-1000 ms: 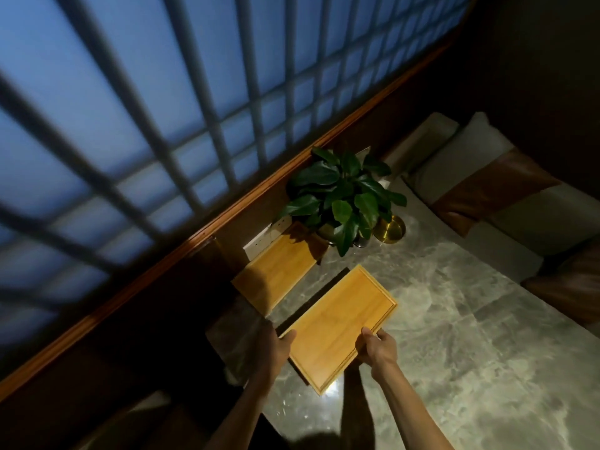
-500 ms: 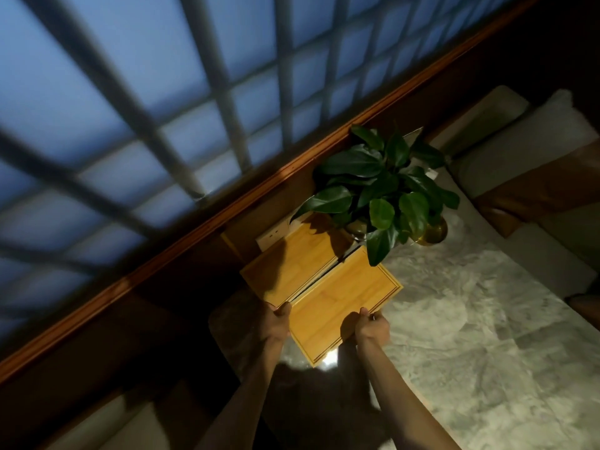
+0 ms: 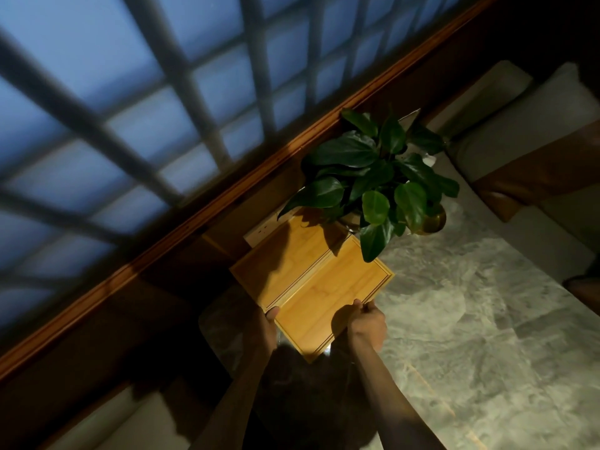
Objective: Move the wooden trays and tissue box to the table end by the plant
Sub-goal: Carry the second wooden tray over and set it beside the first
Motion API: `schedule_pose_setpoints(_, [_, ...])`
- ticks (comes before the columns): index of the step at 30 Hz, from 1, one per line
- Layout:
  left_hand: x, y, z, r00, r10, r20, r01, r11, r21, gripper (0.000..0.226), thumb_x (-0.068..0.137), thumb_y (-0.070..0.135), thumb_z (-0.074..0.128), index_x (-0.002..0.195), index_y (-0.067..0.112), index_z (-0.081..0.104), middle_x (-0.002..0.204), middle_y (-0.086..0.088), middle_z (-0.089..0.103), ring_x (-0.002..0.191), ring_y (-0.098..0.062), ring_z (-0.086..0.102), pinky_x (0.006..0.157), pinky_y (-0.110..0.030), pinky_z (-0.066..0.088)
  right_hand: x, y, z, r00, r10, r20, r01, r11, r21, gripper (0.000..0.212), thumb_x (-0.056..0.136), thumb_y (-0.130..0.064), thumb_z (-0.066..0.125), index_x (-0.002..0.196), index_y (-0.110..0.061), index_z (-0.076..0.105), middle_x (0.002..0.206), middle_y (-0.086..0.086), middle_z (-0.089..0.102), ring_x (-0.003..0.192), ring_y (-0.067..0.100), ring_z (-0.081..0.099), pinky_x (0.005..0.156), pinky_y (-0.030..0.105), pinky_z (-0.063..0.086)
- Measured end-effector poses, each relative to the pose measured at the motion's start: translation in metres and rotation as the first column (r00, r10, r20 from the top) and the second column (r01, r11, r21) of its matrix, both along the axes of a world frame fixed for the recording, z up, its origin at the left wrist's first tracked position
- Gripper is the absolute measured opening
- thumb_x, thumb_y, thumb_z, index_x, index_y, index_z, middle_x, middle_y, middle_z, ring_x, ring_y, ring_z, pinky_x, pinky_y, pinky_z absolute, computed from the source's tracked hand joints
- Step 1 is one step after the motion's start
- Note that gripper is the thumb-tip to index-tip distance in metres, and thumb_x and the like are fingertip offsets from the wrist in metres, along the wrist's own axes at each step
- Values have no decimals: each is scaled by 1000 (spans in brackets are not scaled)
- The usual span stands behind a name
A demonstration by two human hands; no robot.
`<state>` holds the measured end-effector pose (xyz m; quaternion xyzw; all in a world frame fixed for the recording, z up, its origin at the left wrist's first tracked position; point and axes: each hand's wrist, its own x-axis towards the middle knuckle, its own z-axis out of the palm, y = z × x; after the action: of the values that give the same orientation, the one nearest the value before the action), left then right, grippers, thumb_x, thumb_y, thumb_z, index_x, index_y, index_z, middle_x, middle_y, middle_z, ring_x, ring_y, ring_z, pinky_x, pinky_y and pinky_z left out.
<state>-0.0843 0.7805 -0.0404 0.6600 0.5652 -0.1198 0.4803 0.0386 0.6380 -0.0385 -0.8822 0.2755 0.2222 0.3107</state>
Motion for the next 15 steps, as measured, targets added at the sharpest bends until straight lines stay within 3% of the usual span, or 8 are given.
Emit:
schedule_pose_setpoints(2, [3, 0, 0, 996, 65, -56, -70, 994, -83, 44, 98, 30, 55, 126, -3, 54, 118, -28, 67, 98, -40, 70, 58, -24, 60, 2, 1, 0, 1000, -12, -1, 12, 999, 30, 32, 99, -29, 54, 112, -7, 73, 106, 19, 74, 101, 36, 68, 79, 35, 49])
schedule_pose_setpoints(3, [2, -2, -5, 993, 96, -61, -102, 990, -95, 38, 97, 27, 56, 125, 1, 56, 116, -24, 70, 96, -37, 71, 44, -17, 50, 1, 1, 1, 1000, -2, 13, 2, 1000, 15, 32, 99, -28, 55, 110, -5, 74, 104, 19, 75, 100, 36, 69, 77, 33, 48])
schedule_pose_setpoints(4, [1, -4, -7, 990, 130, -53, -135, 984, -117, 34, 98, 24, 56, 124, 4, 57, 115, -25, 70, 96, -39, 71, 39, -16, 43, 0, 1, -1, 1000, 10, 29, -11, 1000, 18, 31, 99, -28, 55, 108, -5, 74, 102, 20, 75, 99, 37, 69, 77, 34, 48])
schedule_pose_setpoints(7, [-1, -4, -11, 991, 131, -5, -131, 987, -89, 28, 98, 19, 55, 119, 2, 61, 108, -27, 72, 87, -42, 72, 45, -31, 46, -4, 1, -4, 997, 37, 61, -38, 999, 13, 27, 97, -27, 59, 101, -5, 74, 96, 20, 75, 95, 37, 69, 81, 40, 52])
schedule_pose_setpoints(10, [0, -3, -14, 992, 123, 13, -122, 990, -66, 24, 98, 17, 55, 115, 2, 63, 102, -24, 74, 94, -44, 71, 53, -33, 52, -6, 1, -10, 995, 46, 83, -47, 999, 10, 25, 96, -26, 60, 100, -5, 72, 94, 19, 74, 92, 36, 69, 81, 41, 54])
schedule_pose_setpoints(13, [1, -5, -13, 988, 152, 31, -149, 986, -80, 18, 98, 13, 55, 109, 0, 60, 105, -28, 71, 103, -45, 68, 79, -50, 58, -8, 2, -10, 998, 36, 53, -36, 999, 0, 26, 96, -26, 59, 100, -4, 71, 95, 18, 73, 92, 37, 69, 81, 41, 54])
schedule_pose_setpoints(15, [0, -6, -14, 990, 135, 49, -132, 989, -63, 10, 98, 13, 55, 97, 3, 57, 101, -28, 71, 103, -45, 68, 82, -53, 57, -8, 1, -11, 997, 48, 53, -47, 999, -8, 25, 97, -26, 58, 99, -5, 70, 94, 18, 72, 91, 36, 69, 80, 40, 53])
